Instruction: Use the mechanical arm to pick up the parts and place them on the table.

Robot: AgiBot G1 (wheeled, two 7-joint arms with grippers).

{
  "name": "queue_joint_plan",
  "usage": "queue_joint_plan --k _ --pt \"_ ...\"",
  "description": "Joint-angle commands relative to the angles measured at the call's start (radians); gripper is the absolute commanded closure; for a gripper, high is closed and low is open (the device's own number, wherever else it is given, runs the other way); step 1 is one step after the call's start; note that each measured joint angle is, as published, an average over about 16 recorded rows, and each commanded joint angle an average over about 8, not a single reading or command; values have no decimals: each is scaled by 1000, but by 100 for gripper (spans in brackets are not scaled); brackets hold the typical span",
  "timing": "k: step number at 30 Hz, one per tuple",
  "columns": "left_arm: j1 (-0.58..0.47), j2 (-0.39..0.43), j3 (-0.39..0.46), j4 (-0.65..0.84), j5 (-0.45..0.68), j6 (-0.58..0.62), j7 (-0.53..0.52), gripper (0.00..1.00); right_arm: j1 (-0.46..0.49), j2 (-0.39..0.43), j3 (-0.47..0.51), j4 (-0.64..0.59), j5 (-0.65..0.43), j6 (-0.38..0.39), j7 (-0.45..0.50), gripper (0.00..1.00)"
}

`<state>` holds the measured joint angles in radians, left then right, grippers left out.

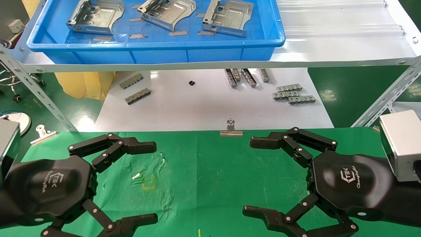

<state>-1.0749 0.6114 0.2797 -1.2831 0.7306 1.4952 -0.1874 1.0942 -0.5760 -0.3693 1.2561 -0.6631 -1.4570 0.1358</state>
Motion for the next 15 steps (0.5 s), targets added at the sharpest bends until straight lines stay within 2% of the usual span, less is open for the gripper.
queue_joint_plan --k 1,15 --pt "0 0 0 0 0 0 0 0 0 0 0 0 0 0 0 100" --pt "0 0 0 0 0 0 0 0 0 0 0 0 0 0 0 100"
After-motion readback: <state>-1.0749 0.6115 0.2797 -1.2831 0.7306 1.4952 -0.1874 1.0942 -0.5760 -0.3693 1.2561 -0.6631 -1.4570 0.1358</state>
